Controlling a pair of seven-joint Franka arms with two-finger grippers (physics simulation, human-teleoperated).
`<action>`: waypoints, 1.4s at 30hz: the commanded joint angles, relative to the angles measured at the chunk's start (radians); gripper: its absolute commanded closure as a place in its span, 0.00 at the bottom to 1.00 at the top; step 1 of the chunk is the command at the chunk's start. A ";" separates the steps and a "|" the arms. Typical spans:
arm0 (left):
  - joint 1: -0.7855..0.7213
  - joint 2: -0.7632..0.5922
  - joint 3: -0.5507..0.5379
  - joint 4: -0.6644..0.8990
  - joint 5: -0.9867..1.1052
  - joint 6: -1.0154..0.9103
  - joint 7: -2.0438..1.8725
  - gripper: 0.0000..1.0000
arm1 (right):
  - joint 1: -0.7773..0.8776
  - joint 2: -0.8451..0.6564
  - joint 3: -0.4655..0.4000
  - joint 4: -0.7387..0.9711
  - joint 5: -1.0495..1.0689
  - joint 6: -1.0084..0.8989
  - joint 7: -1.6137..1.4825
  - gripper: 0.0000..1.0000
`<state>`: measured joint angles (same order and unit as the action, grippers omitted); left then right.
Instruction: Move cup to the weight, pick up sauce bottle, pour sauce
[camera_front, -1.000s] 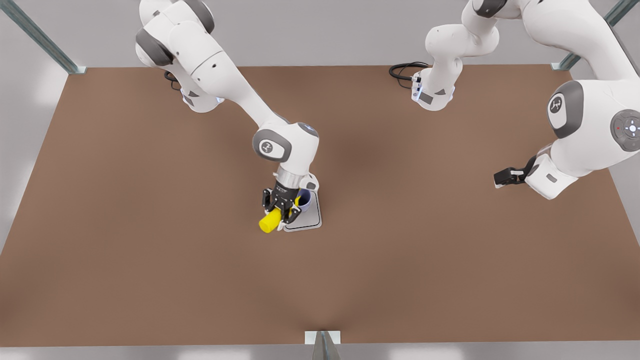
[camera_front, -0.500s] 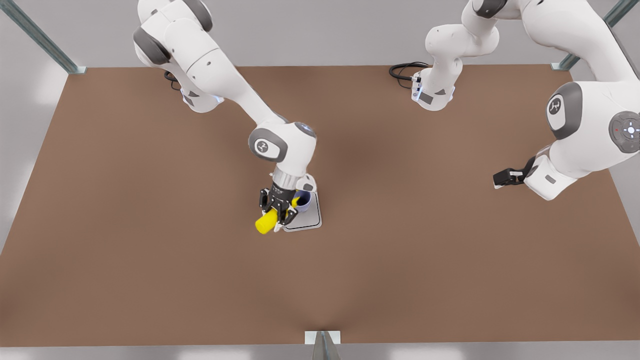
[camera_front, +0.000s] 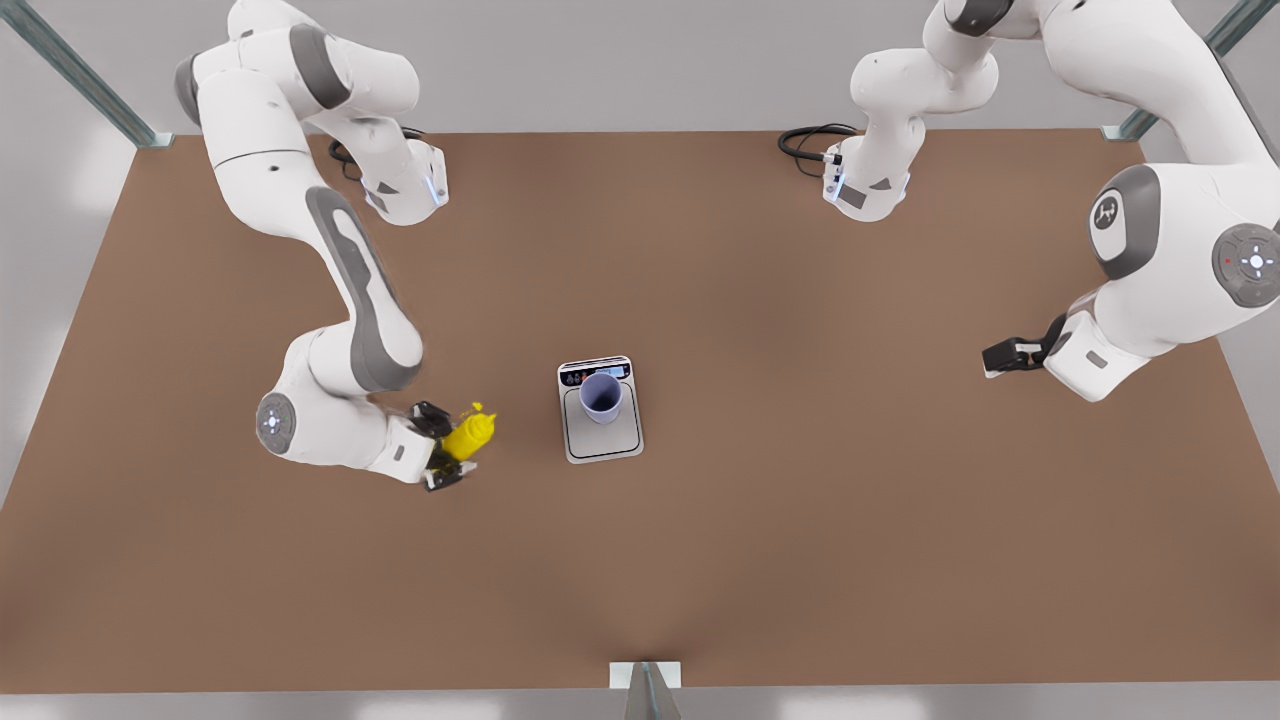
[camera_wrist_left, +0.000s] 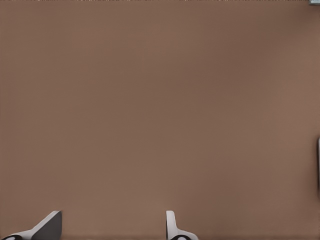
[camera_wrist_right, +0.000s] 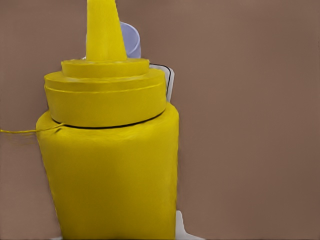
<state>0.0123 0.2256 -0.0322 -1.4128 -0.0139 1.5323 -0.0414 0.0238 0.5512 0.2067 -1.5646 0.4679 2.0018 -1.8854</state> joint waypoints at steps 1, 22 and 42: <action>0.000 0.000 0.000 0.000 0.000 0.000 0.000 0.00 | -0.013 0.004 0.000 0.000 0.032 -0.026 -0.017 0.41; -0.020 0.001 0.000 0.000 0.009 0.008 -0.018 0.00 | -0.281 0.351 -0.004 0.005 0.414 -0.301 -0.449 0.40; -0.020 0.001 0.000 0.000 0.009 0.008 -0.020 0.00 | -0.280 0.355 -0.004 -0.003 0.426 -0.279 -0.497 0.00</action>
<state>-0.0077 0.2271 -0.0322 -1.4128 -0.0047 1.5389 -0.0613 -0.2562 0.9066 0.2024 -1.5677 0.8943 1.7227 -2.3823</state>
